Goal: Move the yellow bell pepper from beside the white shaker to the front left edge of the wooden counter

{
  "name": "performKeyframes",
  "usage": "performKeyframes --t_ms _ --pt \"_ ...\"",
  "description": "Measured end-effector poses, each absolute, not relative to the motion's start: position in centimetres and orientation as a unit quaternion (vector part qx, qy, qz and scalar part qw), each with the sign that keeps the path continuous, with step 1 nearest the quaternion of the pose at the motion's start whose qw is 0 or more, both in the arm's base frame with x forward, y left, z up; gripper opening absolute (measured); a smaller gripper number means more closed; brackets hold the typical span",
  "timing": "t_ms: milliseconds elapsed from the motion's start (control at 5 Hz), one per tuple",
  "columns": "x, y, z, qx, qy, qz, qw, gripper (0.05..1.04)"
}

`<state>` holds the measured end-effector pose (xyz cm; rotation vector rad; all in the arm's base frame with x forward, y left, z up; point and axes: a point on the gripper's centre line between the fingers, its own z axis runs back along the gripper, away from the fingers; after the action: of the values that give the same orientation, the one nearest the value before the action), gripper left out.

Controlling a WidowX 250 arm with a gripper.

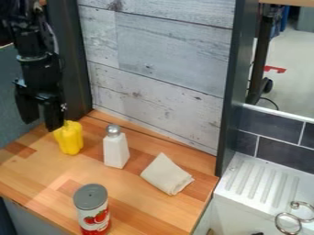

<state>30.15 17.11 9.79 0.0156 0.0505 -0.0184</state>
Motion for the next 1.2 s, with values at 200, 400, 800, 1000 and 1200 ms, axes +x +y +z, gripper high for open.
performKeyframes --t_ms 200,400,800,1000,1200 --pt "31.9 17.8 9.2 -0.001 0.026 0.003 1.0 1.001" --pt "33.0 18.3 9.2 0.0 0.027 0.015 1.0 1.001" --pt "34.1 18.5 8.2 -0.001 0.035 0.021 0.999 1.001" --pt "34.6 18.2 7.3 -0.005 0.04 0.015 0.999 1.001" --pt "34.9 18.3 7.2 -0.002 0.038 0.017 0.999 1.001"
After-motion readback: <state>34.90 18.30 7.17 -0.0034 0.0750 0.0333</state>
